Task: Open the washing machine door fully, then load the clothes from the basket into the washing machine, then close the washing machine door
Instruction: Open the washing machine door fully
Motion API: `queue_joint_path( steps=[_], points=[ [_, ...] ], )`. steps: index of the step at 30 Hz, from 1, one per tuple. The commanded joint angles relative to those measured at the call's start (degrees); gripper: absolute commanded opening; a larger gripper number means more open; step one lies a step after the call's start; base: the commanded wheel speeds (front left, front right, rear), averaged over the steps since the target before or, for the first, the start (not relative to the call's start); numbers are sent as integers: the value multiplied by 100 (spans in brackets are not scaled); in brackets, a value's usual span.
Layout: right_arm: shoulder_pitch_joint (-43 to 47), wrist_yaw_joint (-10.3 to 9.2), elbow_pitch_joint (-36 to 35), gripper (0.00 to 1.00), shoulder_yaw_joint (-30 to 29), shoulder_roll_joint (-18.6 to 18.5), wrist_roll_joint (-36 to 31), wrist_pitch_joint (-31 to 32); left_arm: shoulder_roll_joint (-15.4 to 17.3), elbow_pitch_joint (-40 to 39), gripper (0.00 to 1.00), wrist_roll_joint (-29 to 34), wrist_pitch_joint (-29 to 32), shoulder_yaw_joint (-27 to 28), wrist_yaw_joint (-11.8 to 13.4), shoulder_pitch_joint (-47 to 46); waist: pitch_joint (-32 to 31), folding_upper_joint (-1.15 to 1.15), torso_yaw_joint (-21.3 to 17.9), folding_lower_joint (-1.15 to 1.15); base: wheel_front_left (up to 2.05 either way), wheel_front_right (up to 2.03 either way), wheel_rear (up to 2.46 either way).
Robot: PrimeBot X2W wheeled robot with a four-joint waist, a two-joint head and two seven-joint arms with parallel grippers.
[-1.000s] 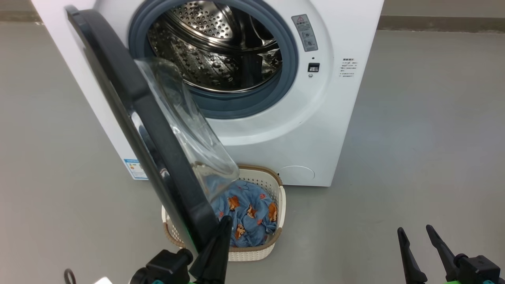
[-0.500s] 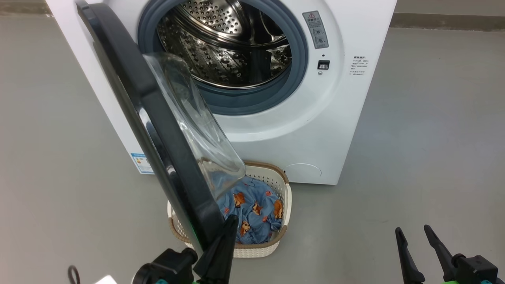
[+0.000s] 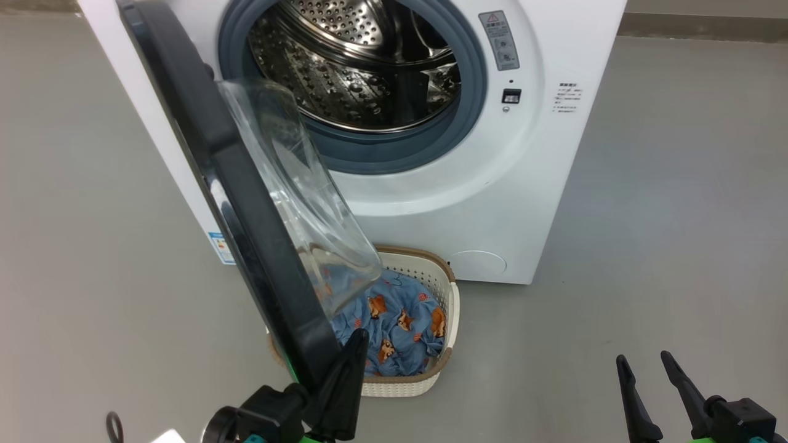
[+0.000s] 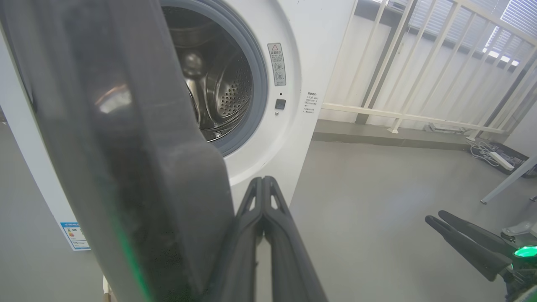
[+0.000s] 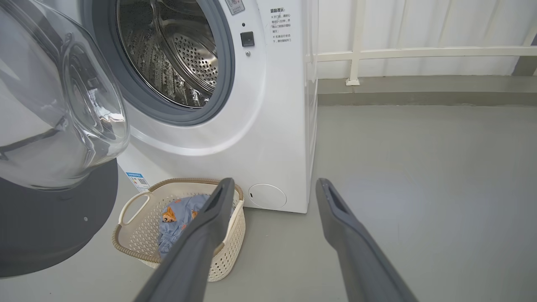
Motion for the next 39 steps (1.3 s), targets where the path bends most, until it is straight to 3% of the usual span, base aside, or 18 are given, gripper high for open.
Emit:
queue_joint_path(
  steps=[1, 32, 39],
  points=[
    [-204, 10, -118, 100, 153, -73, 26, -69, 49, -105, 0, 40, 11, 295, 126, -292, 3, 0, 35, 0, 0, 0, 0],
    [-170, 10, -86, 100, 259, -170, 64, -69, 167, -45, 0, -146, -118, 504, 261, -140, -11, 0, 1106, 0, 0, 0, 0],
    [-174, 10, -85, 100, 280, -192, 70, -69, 253, 30, 0, -255, -201, 758, 353, -77, -8, 0, 1262, 0, 0, 0, 0]
  ],
)
